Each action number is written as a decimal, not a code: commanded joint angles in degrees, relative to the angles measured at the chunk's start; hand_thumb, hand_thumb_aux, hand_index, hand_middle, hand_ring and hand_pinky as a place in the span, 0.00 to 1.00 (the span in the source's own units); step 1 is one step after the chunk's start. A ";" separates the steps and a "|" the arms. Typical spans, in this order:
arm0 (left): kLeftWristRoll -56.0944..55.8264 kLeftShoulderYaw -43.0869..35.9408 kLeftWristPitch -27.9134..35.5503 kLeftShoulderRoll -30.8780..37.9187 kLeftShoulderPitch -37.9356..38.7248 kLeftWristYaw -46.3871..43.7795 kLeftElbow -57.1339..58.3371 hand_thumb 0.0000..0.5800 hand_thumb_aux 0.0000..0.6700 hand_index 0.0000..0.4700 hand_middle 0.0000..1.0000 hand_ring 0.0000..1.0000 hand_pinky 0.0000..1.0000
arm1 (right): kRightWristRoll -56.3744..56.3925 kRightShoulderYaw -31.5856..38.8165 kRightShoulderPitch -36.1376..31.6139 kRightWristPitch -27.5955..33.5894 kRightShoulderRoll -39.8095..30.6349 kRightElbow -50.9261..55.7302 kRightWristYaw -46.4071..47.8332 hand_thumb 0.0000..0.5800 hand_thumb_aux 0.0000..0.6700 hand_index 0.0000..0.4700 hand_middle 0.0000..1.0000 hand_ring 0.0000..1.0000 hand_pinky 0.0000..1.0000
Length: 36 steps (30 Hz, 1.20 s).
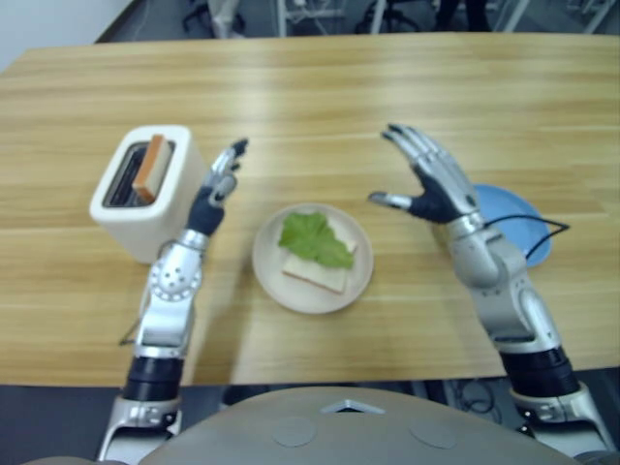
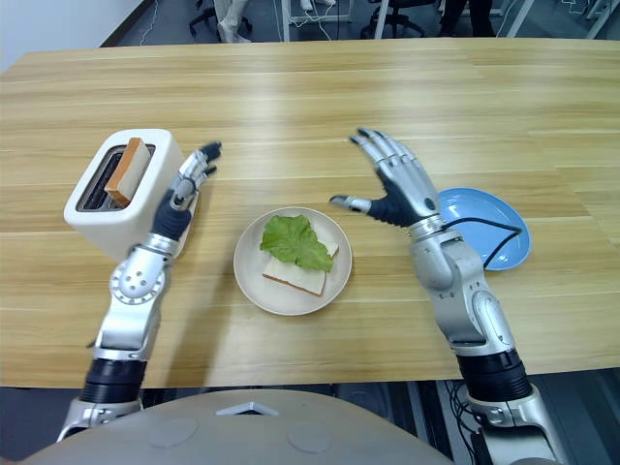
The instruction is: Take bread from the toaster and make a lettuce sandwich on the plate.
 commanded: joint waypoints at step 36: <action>38.51 1.76 27.28 29.21 -3.11 -13.71 10.62 0.00 0.00 0.00 0.00 0.00 0.00 | 11.94 -3.01 2.86 -0.44 5.73 10.86 1.32 0.00 0.00 0.00 0.00 0.00 0.00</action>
